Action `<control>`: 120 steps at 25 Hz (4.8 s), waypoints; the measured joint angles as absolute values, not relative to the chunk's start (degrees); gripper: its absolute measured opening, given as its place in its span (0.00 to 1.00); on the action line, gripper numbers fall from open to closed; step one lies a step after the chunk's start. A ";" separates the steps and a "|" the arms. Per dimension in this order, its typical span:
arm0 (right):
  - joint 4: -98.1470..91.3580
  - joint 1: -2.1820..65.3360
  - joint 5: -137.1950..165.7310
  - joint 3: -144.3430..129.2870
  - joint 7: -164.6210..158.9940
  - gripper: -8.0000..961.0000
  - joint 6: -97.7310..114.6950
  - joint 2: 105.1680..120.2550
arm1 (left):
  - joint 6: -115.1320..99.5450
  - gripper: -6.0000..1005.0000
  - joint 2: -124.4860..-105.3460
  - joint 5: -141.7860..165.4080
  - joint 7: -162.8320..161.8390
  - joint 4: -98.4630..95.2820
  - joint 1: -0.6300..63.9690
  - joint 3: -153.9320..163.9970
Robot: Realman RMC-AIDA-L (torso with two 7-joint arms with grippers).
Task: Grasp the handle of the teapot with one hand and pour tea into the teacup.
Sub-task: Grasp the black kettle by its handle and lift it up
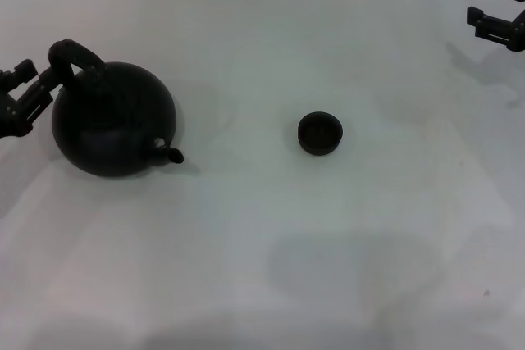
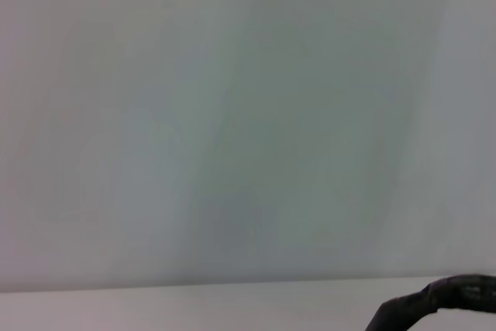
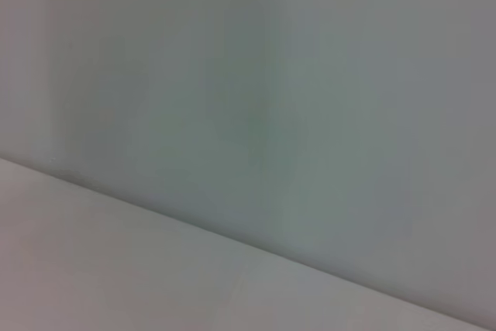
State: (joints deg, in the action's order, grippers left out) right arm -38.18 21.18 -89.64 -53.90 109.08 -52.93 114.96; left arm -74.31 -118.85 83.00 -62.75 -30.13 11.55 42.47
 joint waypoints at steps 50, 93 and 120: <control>-37.52 21.54 -89.56 -53.67 109.16 0.87 -51.52 114.87 | -74.11 0.59 -118.91 89.14 -61.64 -31.36 15.07 42.79; -36.38 22.50 -90.09 -53.52 109.04 0.86 -50.80 114.96 | -66.14 0.30 -118.43 96.87 -66.30 -31.32 22.13 42.83; -35.13 23.10 -90.09 -53.89 109.06 0.85 -49.60 114.96 | -64.41 0.12 -118.89 94.93 -69.19 -34.59 21.00 42.82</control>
State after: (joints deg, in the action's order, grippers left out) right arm -35.13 23.10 -90.08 -53.89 109.06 -49.60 114.96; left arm -64.41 -118.89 94.93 -69.19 -34.59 21.00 42.82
